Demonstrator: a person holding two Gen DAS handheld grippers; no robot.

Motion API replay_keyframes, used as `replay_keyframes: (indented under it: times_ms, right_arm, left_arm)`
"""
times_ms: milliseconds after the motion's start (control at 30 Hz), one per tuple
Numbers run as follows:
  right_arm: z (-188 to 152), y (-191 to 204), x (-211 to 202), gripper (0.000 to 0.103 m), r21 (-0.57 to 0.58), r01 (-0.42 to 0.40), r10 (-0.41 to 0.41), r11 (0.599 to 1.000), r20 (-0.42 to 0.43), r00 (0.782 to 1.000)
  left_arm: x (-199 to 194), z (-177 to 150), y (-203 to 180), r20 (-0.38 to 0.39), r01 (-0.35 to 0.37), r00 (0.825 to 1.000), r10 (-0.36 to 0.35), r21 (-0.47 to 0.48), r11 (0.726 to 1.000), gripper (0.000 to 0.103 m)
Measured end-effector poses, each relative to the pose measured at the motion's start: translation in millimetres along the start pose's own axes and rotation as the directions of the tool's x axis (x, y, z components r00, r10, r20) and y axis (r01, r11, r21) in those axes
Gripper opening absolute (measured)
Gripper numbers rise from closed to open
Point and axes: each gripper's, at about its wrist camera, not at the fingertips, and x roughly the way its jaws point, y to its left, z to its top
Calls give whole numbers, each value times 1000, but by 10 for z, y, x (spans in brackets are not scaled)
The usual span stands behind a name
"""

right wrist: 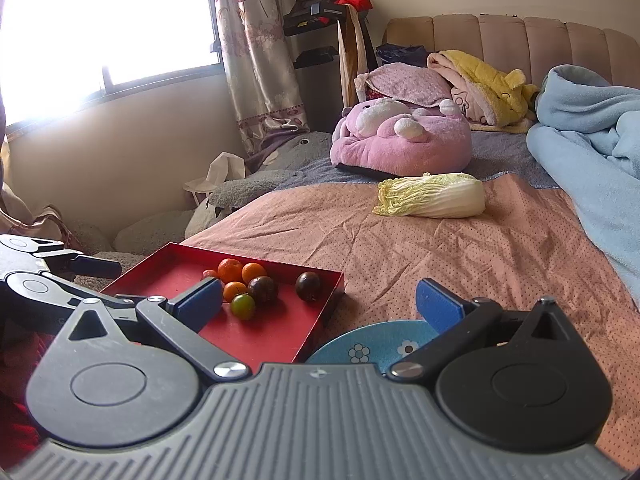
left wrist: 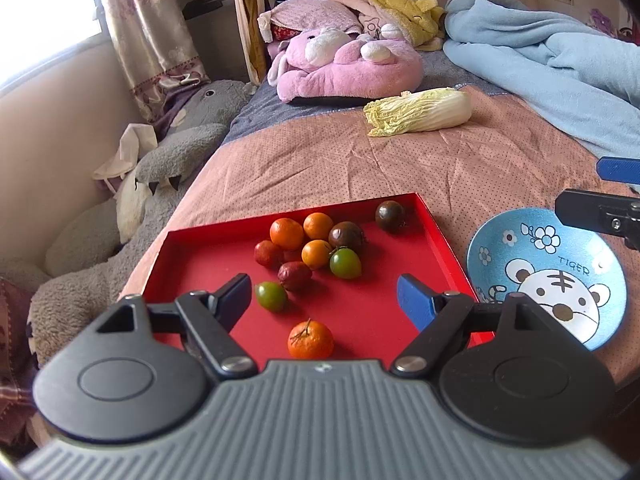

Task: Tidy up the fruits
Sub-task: 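Move both tools toward the red tray of tomatoes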

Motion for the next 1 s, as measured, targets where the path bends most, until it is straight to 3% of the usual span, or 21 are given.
replay_keyframes:
  times_ms: [367,1000]
  right_arm:
    - [-26,83,48,103,5,-24,25,1000,-38,999]
    - [30,182,130,103,2,-47,47,999,-63,997]
  left_arm:
    - [-23,-25,75,-6,29,1000,-29,-72,997,82]
    - [-26,-81,223,-21,11,1000,-13,-122,992,82]
